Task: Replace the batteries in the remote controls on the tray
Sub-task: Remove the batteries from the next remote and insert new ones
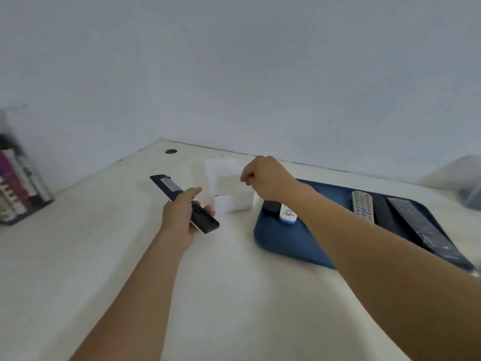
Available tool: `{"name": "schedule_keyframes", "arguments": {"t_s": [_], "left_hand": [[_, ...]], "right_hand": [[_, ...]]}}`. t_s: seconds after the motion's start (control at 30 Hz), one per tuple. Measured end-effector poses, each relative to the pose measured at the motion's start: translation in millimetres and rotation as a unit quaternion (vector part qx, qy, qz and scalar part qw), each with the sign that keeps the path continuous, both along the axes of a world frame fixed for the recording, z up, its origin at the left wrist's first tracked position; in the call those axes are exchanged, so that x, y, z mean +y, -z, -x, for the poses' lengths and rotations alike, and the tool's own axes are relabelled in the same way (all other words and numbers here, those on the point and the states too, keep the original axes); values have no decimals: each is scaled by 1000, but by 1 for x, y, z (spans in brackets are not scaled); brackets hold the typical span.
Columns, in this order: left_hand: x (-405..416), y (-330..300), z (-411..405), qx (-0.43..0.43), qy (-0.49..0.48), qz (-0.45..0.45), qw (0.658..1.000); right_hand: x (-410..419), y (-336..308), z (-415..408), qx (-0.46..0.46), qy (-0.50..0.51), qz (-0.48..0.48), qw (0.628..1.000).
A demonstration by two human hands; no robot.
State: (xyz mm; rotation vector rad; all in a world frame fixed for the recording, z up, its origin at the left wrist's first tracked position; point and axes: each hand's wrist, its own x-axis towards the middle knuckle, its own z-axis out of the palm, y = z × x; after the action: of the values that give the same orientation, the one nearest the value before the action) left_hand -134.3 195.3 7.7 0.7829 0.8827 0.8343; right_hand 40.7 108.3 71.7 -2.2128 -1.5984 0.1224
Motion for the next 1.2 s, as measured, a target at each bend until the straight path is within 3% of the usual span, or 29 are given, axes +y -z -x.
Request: {"name": "schedule_keyframes", "arguments": {"t_s": [0.33, 0.43, 0.53, 0.6, 1.2], "left_hand": [[6, 6, -15, 101, 114, -84, 985], [5, 7, -13, 100, 141, -102, 980], [1, 4, -10, 92, 157, -125, 975], [-3, 2, -9, 89, 160, -133, 974], [-2, 2, -5, 70, 175, -133, 973]], "right_hand": [[-28, 20, 10, 58, -20, -11, 998], [-29, 15, 13, -11, 17, -11, 1000], [-15, 11, 27, -157, 40, 52, 985], [-5, 13, 38, -207, 41, 92, 973], [24, 26, 40, -230, -19, 133, 964]]}}
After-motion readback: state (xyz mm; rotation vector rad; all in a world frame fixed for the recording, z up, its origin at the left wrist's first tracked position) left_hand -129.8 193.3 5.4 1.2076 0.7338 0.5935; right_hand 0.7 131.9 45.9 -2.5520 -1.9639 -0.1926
